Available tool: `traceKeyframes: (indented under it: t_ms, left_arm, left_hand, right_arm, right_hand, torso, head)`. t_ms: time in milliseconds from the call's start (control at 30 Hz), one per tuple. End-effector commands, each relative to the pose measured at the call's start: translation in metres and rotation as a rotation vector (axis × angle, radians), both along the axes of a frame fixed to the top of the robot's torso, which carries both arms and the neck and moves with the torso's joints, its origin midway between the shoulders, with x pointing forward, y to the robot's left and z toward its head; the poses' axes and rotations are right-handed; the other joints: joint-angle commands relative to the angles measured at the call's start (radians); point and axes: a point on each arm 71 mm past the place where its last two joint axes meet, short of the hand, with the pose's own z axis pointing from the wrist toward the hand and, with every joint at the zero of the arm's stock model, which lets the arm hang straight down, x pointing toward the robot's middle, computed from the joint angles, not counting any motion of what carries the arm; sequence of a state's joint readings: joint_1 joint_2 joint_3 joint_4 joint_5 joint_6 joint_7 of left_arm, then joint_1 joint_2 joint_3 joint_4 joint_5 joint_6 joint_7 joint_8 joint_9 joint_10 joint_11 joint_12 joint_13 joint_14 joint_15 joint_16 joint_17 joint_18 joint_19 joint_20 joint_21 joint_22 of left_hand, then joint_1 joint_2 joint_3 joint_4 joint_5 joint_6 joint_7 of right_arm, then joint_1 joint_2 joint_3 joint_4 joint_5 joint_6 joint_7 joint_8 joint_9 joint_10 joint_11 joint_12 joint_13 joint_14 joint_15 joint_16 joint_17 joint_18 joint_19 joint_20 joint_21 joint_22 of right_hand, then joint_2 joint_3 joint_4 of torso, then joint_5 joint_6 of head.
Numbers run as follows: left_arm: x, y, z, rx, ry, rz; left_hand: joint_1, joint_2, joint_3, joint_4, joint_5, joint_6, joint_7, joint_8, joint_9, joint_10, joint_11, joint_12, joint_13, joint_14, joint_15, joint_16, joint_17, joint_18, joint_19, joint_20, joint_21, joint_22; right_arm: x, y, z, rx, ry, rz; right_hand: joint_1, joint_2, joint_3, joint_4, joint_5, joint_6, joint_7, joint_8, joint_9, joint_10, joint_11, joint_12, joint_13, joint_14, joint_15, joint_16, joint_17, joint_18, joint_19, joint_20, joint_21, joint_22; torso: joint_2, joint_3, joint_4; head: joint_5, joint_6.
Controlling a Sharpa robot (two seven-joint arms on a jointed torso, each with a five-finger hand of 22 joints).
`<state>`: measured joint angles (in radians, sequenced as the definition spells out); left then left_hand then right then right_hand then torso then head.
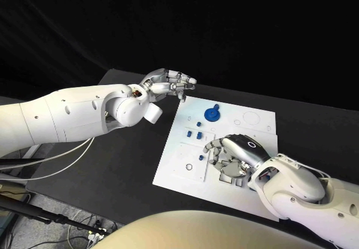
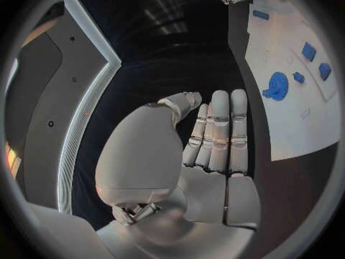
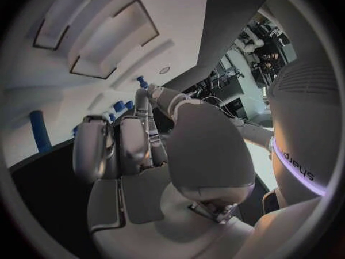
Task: Assemble the parts on the task board
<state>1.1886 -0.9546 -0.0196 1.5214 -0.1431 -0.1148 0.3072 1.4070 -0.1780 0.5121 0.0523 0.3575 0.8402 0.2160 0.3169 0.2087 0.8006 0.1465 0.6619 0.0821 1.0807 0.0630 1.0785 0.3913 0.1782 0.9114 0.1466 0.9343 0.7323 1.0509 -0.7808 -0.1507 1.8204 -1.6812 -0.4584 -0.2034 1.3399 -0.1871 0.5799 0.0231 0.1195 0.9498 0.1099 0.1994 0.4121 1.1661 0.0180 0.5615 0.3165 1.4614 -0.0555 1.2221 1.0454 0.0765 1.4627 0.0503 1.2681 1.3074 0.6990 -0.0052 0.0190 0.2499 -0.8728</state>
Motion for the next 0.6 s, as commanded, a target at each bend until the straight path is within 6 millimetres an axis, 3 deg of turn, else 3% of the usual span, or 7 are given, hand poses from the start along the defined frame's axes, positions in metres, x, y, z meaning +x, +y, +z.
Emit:
traceKeyframes:
  t_ms: [33,100,233,367,433,500,600]
  left_arm:
    - [-0.001,-0.002,0.001,-0.007,-0.005,-0.019]
    - [-0.001,-0.001,0.001,-0.008,-0.006,-0.019]
    - [-0.001,-0.001,0.002,-0.008,-0.009,-0.017]
    - [-0.001,0.000,0.002,-0.009,-0.011,-0.016]
    - [-0.001,0.000,0.002,-0.010,-0.012,-0.016]
    - [-0.001,0.000,0.002,-0.010,-0.012,-0.016]
    - [-0.001,0.000,0.002,-0.010,-0.013,-0.018]
  left_hand:
    - [-0.011,0.001,-0.004,-0.003,0.003,-0.005,-0.002,-0.002,0.001,-0.007,-0.001,-0.002,-0.001,-0.005,-0.002,-0.003,-0.001,0.007,0.002,0.006,-0.004,-0.001]
    - [-0.011,0.001,-0.004,-0.003,0.003,-0.005,-0.002,-0.002,0.001,-0.007,-0.001,-0.002,-0.001,-0.005,-0.002,-0.003,-0.001,0.007,0.002,0.006,-0.004,-0.001]
    - [-0.010,0.002,-0.004,-0.004,0.003,-0.004,-0.003,-0.002,0.002,-0.008,-0.001,-0.001,-0.002,-0.006,-0.002,-0.003,-0.001,0.007,0.001,0.006,-0.004,-0.002]
    - [-0.010,0.002,-0.004,-0.004,0.003,-0.003,-0.003,-0.002,0.002,-0.008,-0.001,-0.001,-0.001,-0.006,-0.002,-0.003,-0.001,0.007,0.001,0.006,-0.004,-0.002]
    - [-0.010,0.002,-0.004,-0.004,0.003,-0.003,-0.003,-0.002,0.002,-0.008,-0.001,-0.001,-0.001,-0.006,-0.002,-0.003,-0.001,0.007,0.001,0.006,-0.004,-0.002]
    - [-0.010,0.002,-0.004,-0.004,0.003,-0.003,-0.003,-0.002,0.002,-0.008,-0.001,-0.001,-0.001,-0.006,-0.002,-0.003,-0.001,0.007,0.001,0.006,-0.004,-0.002]
    - [-0.010,0.002,-0.004,-0.004,0.003,-0.003,-0.003,-0.002,0.002,-0.008,-0.001,-0.001,-0.001,-0.006,-0.002,-0.003,-0.001,0.007,0.001,0.006,-0.004,-0.002]
  right_arm:
    - [0.005,-0.008,0.009,0.070,0.021,-0.046]
    - [0.012,-0.018,0.017,0.091,0.059,-0.082]
    - [0.026,-0.042,0.031,0.103,0.145,-0.153]
    - [0.037,-0.063,0.042,0.032,0.187,-0.178]
    - [0.042,-0.074,0.047,-0.009,0.195,-0.187]
    - [0.045,-0.083,0.051,-0.041,0.181,-0.191]
    - [0.048,-0.092,0.056,-0.080,0.131,-0.193]
  right_hand:
    - [0.005,0.001,0.006,0.005,0.015,0.019,0.004,0.000,0.004,-0.009,0.010,0.036,0.145,0.015,0.009,0.008,0.006,-0.021,0.009,0.007,0.006,0.188]
    - [-0.005,-0.003,0.001,0.014,0.027,0.038,0.020,0.009,0.009,-0.024,0.023,0.055,0.163,0.012,0.020,0.005,0.001,-0.018,0.003,0.015,-0.013,0.184]
    - [-0.026,-0.015,-0.020,0.029,0.038,0.036,0.020,0.024,0.020,-0.037,0.025,0.070,0.178,0.008,0.023,0.001,-0.008,-0.013,-0.006,0.020,-0.038,0.177]
    - [-0.081,-0.041,-0.053,0.085,0.043,0.006,0.038,0.025,0.026,-0.192,0.060,-0.092,0.089,-0.063,0.055,-0.115,-0.156,0.019,-0.090,0.044,-0.252,0.121]
    - [-0.083,-0.055,-0.079,0.100,0.037,-0.044,0.046,-0.010,0.012,-0.236,0.075,-0.160,0.036,-0.089,0.066,-0.140,-0.192,0.029,-0.115,0.057,-0.312,0.104]
    - [-0.074,-0.062,-0.117,0.109,0.035,-0.157,0.025,-0.076,-0.020,-0.261,0.074,-0.204,-0.008,-0.100,0.066,-0.146,-0.209,0.034,-0.121,0.062,-0.337,0.095]
    - [-0.045,-0.054,-0.197,0.123,0.038,-0.293,0.003,-0.122,-0.083,-0.284,0.087,-0.252,-0.073,-0.114,0.076,-0.165,-0.246,0.039,-0.129,0.071,-0.386,0.078]
  torso:
    - [-0.001,-0.0005,0.0002]
    - [-0.001,-0.0009,0.0003]
    - [-0.003,-0.0014,-0.0009]
    - [-0.004,-0.0029,-0.0021]
    - [-0.004,-0.0025,-0.0024]
    - [-0.005,-0.0025,-0.0041]
    - [-0.005,-0.0013,-0.0041]
  head:
    - [-0.009,0.000]
    - [-0.017,0.000]
    - [-0.044,0.003]
    - [-0.077,0.020]
    - [-0.094,0.028]
    - [-0.103,0.034]
    - [-0.115,0.042]
